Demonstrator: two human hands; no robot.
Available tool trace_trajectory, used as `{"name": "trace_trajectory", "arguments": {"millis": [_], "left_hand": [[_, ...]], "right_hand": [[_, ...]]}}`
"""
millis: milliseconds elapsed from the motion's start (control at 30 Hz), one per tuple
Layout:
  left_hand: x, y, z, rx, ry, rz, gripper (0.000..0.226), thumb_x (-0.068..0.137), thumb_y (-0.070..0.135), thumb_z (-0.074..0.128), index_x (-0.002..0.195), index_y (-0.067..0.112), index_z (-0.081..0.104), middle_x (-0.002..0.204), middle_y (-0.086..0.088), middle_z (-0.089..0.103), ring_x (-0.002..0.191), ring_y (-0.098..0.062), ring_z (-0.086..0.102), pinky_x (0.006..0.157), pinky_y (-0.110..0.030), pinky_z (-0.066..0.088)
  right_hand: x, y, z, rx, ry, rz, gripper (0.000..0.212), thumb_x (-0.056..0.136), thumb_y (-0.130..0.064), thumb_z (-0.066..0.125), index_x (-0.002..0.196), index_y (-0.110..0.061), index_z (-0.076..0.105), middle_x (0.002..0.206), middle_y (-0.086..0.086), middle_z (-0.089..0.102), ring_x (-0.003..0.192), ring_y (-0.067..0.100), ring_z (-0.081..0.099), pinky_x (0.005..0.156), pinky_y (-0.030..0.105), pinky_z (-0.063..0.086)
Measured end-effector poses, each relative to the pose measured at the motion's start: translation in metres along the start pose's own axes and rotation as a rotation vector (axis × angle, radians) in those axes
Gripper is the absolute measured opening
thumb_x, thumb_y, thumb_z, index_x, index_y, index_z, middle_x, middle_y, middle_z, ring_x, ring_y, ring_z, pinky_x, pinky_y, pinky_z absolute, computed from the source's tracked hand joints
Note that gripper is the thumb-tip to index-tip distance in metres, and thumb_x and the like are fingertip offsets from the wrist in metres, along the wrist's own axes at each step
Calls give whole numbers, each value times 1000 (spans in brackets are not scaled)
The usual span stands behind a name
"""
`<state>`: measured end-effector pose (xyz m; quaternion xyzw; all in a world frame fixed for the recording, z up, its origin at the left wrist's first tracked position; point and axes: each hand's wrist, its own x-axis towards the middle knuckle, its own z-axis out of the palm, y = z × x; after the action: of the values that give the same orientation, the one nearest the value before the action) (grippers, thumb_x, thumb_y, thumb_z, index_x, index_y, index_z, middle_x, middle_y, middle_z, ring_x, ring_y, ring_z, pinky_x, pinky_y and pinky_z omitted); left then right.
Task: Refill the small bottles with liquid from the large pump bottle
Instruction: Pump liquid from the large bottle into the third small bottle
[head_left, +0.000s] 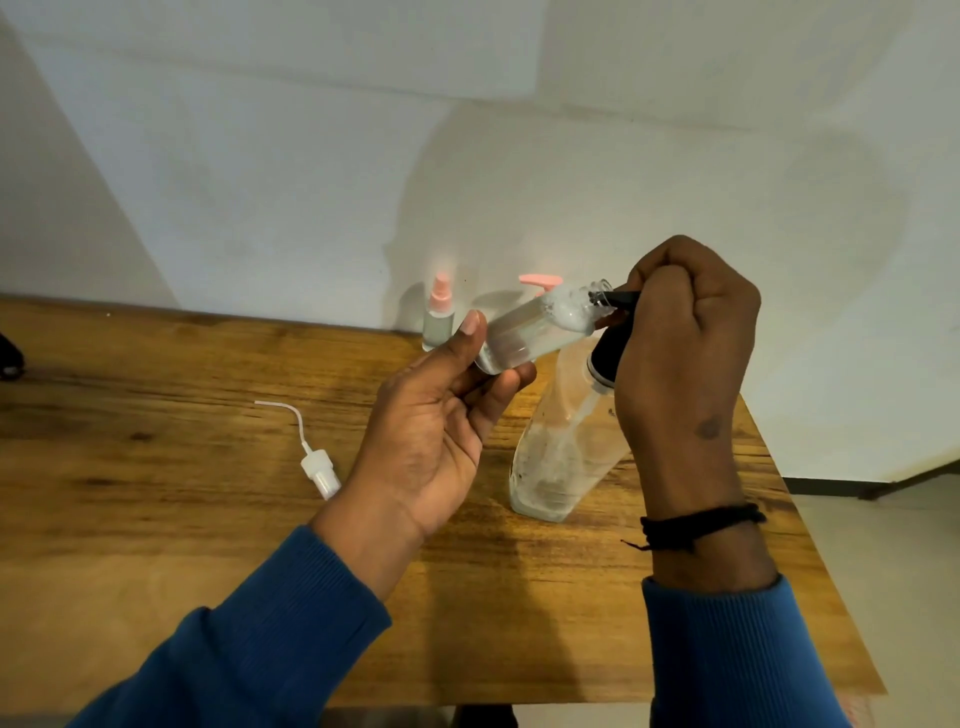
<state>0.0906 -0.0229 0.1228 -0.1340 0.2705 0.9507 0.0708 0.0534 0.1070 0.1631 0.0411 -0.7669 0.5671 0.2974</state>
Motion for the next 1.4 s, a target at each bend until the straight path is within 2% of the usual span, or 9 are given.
{"name": "trace_trajectory", "arguments": {"millis": [100,233,467,633,867,1033,1133,1233,1400], "left_hand": [[1,-1,-1,10,16,9,34,78,20,70,107,4,69,98,-18,74,70,-20,73,57,-17,58],[0,0,-1,-3,24,-5,35,77,21,71,107,5,68,98,-17,74,73,-20,73,56,-17,57],[-1,-3,0,-41,-8,-59,32,80,21,69,107,5,68,98,-16,74,73,-20,73,59,-17,58],[1,-2,-1,-65,-17,-82,36,81,21,69,113,4,66,97,-16,74,73,-21,73,58,-17,58],[2,-3,-6,-90,-34,-118,45,82,21,69,122,2,63,97,-17,73,73,-20,72,59,-18,59],[2,-6,-10,-135,-31,-159,53,80,22,70,128,0,62,110,-21,71,75,-21,71,60,-18,59],[3,-8,-12,-173,-26,-185,55,81,22,70,130,1,60,127,-24,65,79,-22,71,64,-18,59],[4,-8,-15,-224,-22,-202,57,82,22,71,134,1,58,132,-24,61,83,-22,71,66,-18,60],[3,-6,-18,-298,-32,-220,55,82,22,70,131,-1,59,126,-25,65,82,-22,71,61,-19,59]], "right_hand": [[-2,2,4,26,11,-2,26,86,2,36,65,-7,47,48,-11,40,46,3,44,47,11,34],[-3,3,5,19,-6,-3,29,85,-3,36,61,-17,45,48,-12,40,46,2,42,47,9,32],[3,-5,-4,14,4,-2,35,87,5,36,60,-15,46,48,-14,44,50,-3,51,47,12,34],[2,-7,-1,10,13,21,28,86,-2,36,64,-10,50,52,-9,45,53,5,58,49,27,44],[0,-9,-2,3,20,53,26,86,-2,36,66,-6,52,59,2,48,57,13,63,46,23,41],[0,-10,-2,14,30,64,26,85,-5,36,66,-9,53,62,5,50,63,29,64,50,16,42],[1,-9,-2,-14,55,64,23,83,-7,37,71,-6,57,67,5,56,68,31,65,52,30,50],[0,-10,-4,-11,68,94,21,86,-7,39,82,-6,59,76,1,60,69,21,69,56,39,55],[-2,-15,-2,11,84,105,21,91,-16,44,89,-4,62,78,9,64,72,23,69,60,29,53]]}}
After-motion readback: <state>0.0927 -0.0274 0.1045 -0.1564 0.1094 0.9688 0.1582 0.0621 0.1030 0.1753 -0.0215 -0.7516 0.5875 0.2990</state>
